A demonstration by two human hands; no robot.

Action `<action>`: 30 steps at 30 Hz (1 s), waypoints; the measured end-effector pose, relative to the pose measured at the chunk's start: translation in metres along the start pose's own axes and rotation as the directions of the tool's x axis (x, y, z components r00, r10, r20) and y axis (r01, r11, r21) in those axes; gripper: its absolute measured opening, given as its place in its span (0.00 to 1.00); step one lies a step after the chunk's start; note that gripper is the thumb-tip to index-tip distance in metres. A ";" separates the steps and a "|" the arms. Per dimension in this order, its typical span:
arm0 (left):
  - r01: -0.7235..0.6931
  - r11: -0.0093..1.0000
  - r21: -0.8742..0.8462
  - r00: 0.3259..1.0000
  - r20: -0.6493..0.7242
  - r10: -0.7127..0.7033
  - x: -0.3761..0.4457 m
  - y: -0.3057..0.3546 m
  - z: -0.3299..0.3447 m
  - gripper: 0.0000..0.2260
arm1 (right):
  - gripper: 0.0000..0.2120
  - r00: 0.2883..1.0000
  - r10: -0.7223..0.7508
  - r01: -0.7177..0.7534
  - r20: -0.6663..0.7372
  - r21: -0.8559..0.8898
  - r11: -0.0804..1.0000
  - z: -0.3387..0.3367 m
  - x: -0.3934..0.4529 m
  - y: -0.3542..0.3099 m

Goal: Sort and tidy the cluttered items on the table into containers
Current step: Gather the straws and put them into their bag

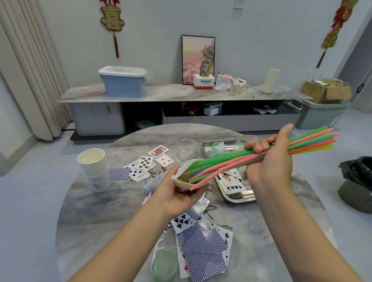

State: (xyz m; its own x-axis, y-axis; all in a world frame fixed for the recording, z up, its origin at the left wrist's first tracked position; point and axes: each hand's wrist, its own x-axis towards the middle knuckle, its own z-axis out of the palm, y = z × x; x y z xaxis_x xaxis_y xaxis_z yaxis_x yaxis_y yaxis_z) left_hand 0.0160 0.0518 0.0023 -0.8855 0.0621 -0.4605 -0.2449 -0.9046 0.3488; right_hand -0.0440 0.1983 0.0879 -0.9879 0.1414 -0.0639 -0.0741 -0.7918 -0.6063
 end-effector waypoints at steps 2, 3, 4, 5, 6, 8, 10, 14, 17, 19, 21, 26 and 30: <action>0.003 1.000 0.003 1.000 -0.004 -0.003 -0.001 0.001 0.000 0.18 | 0.21 1.000 0.012 -0.012 -0.023 0.014 1.000 -0.003 0.005 -0.001; 0.006 1.000 0.011 1.000 -0.007 -0.006 -0.002 0.001 0.000 0.17 | 0.21 0.999 0.028 -0.026 -0.039 0.029 0.999 -0.005 0.008 -0.001; 0.012 1.000 0.023 1.000 -0.006 -0.012 -0.003 0.002 0.001 0.16 | 0.21 0.998 0.043 -0.041 -0.055 0.044 0.998 -0.007 0.010 -0.001; 0.018 0.999 0.036 1.000 -0.004 -0.018 -0.004 0.002 0.001 0.16 | 0.21 0.996 0.056 -0.052 -0.070 0.053 0.997 -0.009 0.012 -0.002; 0.023 0.998 0.052 1.000 -0.003 -0.023 -0.005 0.002 0.001 0.15 | 0.21 0.995 0.061 -0.057 -0.083 0.053 0.997 -0.011 0.014 -0.001; 0.024 0.997 0.076 1.000 -0.006 -0.023 -0.005 0.001 0.002 0.14 | 0.21 0.995 0.047 -0.045 -0.092 0.026 0.999 -0.012 0.013 0.001; 0.011 0.997 0.074 1.000 -0.003 -0.011 -0.005 -0.001 0.002 0.14 | 0.21 0.997 0.013 -0.016 -0.073 -0.034 0.999 -0.012 0.010 0.005; -0.031 0.999 0.035 1.000 0.002 0.031 -0.004 -0.002 0.003 0.14 | 0.21 1.000 -0.012 0.012 0.004 -0.070 0.997 -0.010 0.001 0.016; -0.048 0.999 -0.014 0.999 -0.014 0.048 -0.003 -0.001 0.001 0.17 | 0.21 0.999 -0.036 0.040 0.036 -0.098 0.994 -0.009 -0.004 0.017; -0.060 0.997 -0.041 0.998 -0.024 0.059 -0.002 0.001 0.001 0.18 | 0.22 0.996 -0.075 0.081 0.057 -0.112 0.990 -0.007 -0.006 0.015; -0.071 0.996 -0.054 0.997 -0.014 0.071 -0.003 0.002 0.002 0.19 | 0.22 0.991 -0.103 0.113 0.086 -0.112 0.987 -0.006 -0.009 0.013; -0.086 0.993 -0.085 0.996 -0.023 0.084 -0.005 0.000 0.002 0.19 | 0.21 0.955 -0.166 0.211 0.247 -0.171 0.962 -0.010 -0.027 0.021; -0.088 0.993 -0.083 0.996 -0.009 0.088 -0.005 0.007 0.002 0.19 | 0.15 0.854 -0.343 0.498 0.390 -0.429 0.754 -0.021 -0.037 0.018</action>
State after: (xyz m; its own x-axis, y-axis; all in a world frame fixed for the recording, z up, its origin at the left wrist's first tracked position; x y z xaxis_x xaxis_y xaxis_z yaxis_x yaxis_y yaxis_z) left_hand 0.0177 0.0455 0.0084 -0.9000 -0.0214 -0.4353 -0.1321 -0.9385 0.3192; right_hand -0.0055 0.1913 0.0631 -0.8717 0.1610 0.4628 -0.4899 -0.2714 -0.8285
